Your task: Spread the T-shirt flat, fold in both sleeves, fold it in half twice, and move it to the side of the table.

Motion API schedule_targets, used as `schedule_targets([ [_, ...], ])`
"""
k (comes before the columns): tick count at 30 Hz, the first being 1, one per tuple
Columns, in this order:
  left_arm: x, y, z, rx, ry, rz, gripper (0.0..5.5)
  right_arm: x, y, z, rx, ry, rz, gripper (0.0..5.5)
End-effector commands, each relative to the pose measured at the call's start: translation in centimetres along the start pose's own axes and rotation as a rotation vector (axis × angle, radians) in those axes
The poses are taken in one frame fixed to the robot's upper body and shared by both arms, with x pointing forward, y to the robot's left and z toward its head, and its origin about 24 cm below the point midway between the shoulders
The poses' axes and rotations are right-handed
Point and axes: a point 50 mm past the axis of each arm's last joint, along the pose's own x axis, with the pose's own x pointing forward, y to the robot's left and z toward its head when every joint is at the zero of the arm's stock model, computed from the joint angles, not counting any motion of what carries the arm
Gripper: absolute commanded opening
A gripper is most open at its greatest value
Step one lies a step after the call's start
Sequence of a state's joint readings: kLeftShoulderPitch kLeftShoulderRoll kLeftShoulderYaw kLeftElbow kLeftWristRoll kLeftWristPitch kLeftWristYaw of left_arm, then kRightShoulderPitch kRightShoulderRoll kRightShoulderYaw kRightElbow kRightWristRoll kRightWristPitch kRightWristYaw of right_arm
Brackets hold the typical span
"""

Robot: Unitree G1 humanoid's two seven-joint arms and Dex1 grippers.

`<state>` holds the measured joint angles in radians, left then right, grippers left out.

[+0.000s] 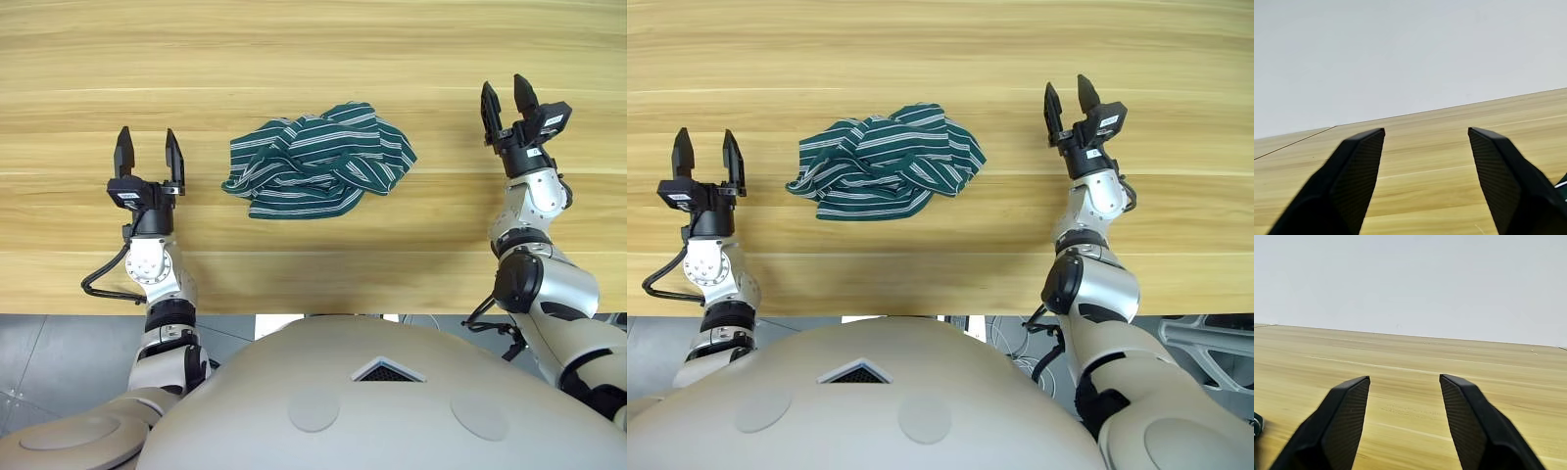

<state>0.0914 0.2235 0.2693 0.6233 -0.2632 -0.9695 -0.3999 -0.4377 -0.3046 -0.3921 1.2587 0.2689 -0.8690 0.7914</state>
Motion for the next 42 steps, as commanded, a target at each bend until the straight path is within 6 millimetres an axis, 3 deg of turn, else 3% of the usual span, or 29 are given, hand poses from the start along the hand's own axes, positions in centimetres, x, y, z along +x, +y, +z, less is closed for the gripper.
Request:
schedule_targets([
  [1,0.0,0.1,0.2,0.009,-0.007,-0.021,3.03,0.8,0.0,0.5,0.005,-0.022,0.011,2.66],
  [42,-0.4,-0.1,0.4,0.011,-0.008,-0.057,3.03,0.9,1.1,0.3,0.043,-0.034,0.117,2.66],
])
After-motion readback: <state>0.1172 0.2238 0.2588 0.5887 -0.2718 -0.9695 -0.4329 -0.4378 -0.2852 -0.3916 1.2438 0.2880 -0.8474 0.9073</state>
